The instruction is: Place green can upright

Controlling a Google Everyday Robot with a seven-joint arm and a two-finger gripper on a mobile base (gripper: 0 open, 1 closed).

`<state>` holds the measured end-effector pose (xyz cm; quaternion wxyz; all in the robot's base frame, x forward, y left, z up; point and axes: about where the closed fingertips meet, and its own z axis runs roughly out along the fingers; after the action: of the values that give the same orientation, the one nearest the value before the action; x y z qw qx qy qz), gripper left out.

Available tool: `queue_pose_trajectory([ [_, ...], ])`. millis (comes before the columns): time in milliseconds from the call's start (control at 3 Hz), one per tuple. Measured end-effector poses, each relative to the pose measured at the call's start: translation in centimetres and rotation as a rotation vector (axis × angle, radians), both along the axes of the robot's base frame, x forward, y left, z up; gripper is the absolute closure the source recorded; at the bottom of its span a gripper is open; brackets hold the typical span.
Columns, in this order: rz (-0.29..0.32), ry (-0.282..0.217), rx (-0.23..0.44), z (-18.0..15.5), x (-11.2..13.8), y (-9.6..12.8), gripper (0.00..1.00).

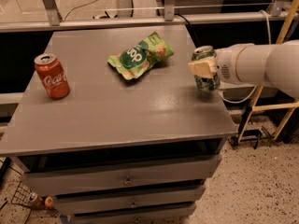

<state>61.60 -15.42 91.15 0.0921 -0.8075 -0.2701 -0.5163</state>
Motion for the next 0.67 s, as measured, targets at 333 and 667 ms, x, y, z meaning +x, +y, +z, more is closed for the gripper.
queue_pose_trajectory([
  [333,0.028,-0.049,0.033,0.26,0.37,0.69,1.0],
  [667,0.063,-0.046,0.115,0.48,0.49,1.47,1.0],
])
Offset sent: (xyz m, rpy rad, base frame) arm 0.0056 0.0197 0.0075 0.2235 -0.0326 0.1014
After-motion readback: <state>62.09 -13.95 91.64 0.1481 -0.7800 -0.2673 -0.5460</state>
